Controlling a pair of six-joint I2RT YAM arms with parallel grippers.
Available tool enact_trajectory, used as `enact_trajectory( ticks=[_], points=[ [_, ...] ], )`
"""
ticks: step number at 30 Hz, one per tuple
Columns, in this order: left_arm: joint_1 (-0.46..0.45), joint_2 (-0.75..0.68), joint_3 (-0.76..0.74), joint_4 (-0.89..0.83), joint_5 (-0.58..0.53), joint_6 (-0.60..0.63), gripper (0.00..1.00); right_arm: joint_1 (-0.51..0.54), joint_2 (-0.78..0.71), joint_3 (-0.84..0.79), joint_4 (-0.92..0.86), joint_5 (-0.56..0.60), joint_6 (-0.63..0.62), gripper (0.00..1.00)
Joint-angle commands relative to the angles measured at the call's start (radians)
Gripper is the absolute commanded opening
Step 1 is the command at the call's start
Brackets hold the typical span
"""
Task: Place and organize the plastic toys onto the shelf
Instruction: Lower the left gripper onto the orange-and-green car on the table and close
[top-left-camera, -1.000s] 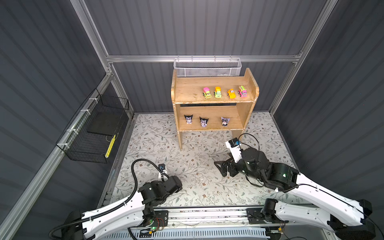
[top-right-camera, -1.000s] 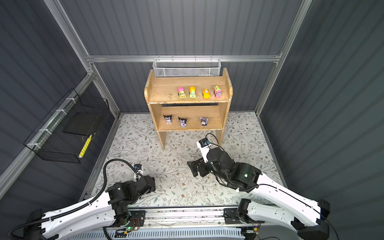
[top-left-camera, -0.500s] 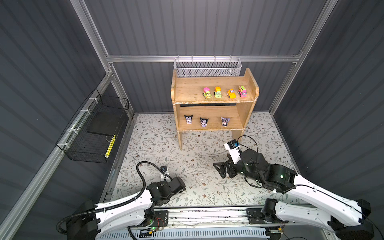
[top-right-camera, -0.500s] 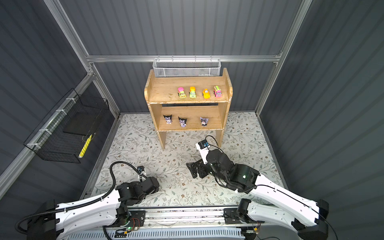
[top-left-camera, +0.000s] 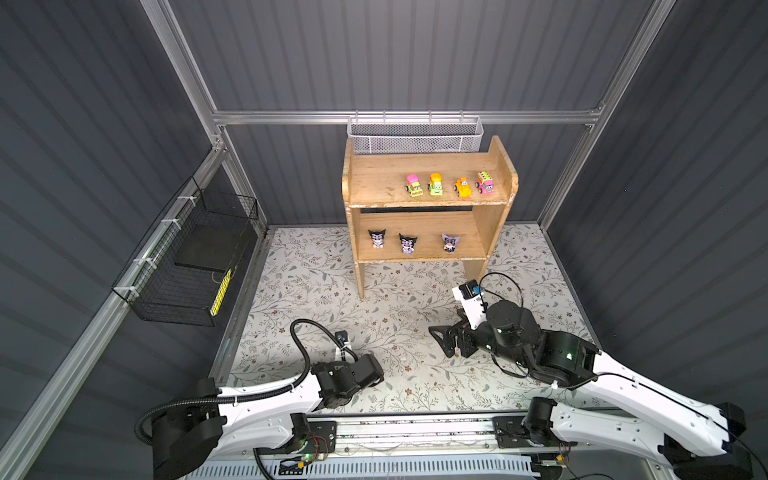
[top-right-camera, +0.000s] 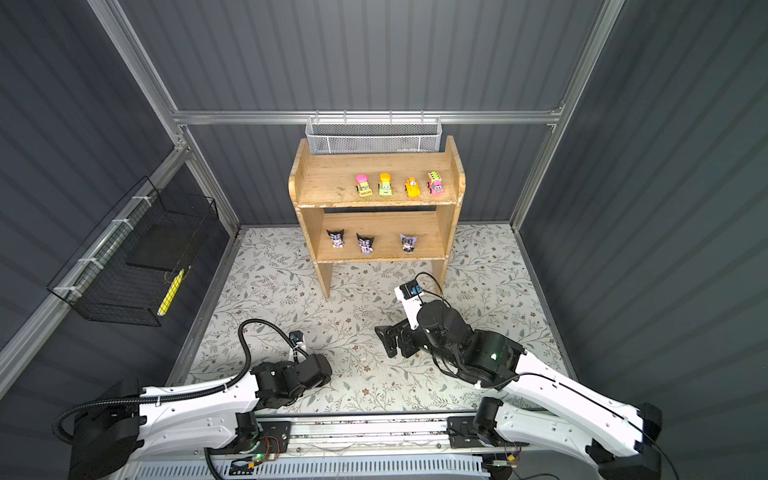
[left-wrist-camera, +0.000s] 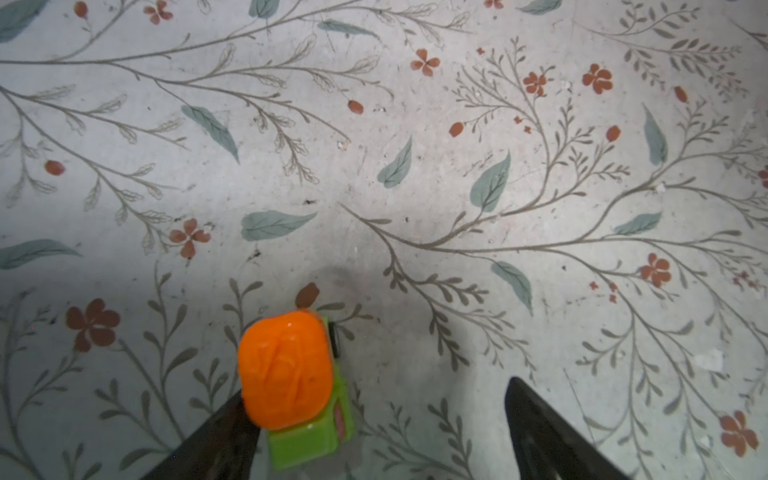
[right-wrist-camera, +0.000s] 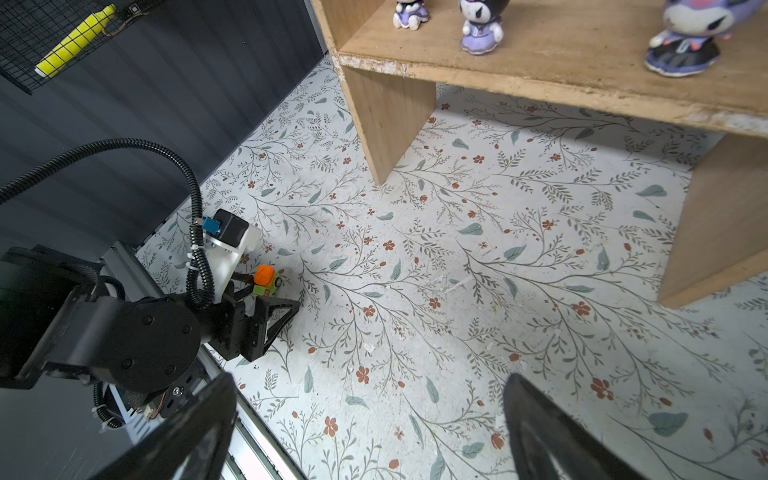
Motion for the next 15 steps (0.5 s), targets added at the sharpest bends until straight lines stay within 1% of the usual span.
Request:
enact_trajectory(
  ticks=[1, 6, 12, 15],
  points=[
    [-0.041, -0.051, -0.001, -0.129, -0.1, -0.123, 0.89, 0.003, 0.004, -0.007, 0.004, 0.005, -0.002, 0.99],
    [-0.042, -0.101, -0.069, -0.119, -0.13, -0.188, 0.85, 0.003, 0.02, -0.003, 0.001, -0.037, 0.013, 0.99],
    [-0.042, -0.041, -0.066, -0.112, -0.165, -0.218, 0.82, 0.003, 0.018, -0.033, 0.009, -0.07, 0.046, 0.99],
    [-0.042, -0.002, -0.049, -0.106, -0.182, -0.221, 0.74, 0.003, 0.011, -0.041, 0.01, -0.074, 0.055, 0.99]
  ],
)
